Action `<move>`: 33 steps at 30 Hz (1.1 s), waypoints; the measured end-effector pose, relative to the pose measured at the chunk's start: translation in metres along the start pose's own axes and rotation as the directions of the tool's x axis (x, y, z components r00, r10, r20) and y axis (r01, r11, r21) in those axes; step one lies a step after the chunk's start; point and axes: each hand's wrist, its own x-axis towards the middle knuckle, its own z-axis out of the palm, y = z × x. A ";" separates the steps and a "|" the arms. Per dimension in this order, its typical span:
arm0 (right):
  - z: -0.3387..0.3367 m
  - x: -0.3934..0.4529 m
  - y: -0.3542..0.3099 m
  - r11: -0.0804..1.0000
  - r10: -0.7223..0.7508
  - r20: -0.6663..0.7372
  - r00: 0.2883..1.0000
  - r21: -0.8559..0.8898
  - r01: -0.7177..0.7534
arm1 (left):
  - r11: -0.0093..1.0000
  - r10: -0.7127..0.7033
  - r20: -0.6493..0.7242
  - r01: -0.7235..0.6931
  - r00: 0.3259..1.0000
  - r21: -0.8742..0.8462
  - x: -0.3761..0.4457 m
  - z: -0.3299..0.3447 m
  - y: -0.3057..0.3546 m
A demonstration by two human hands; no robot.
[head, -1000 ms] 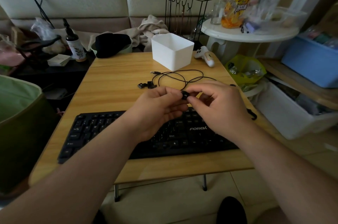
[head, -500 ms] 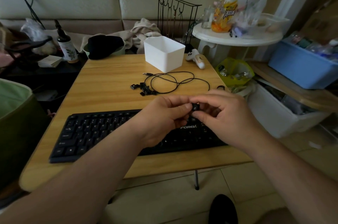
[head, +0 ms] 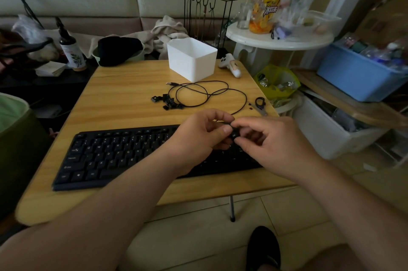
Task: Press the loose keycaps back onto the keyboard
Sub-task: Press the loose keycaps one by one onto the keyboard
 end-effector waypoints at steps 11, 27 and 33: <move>-0.015 0.012 0.005 0.933 -0.003 0.179 0.984 -0.354 0.067 | 0.994 -0.060 0.021 0.061 0.998 -0.086 -0.002 0.011 -0.008; -0.035 -0.017 0.046 0.947 0.279 0.352 0.894 -0.257 -0.194 | 0.435 0.327 0.193 -0.329 0.925 0.838 -0.006 0.016 -0.027; -0.025 -0.017 0.045 0.952 0.251 0.387 0.887 -0.267 -0.152 | 0.327 0.382 0.238 -0.371 0.893 0.869 -0.005 0.020 -0.033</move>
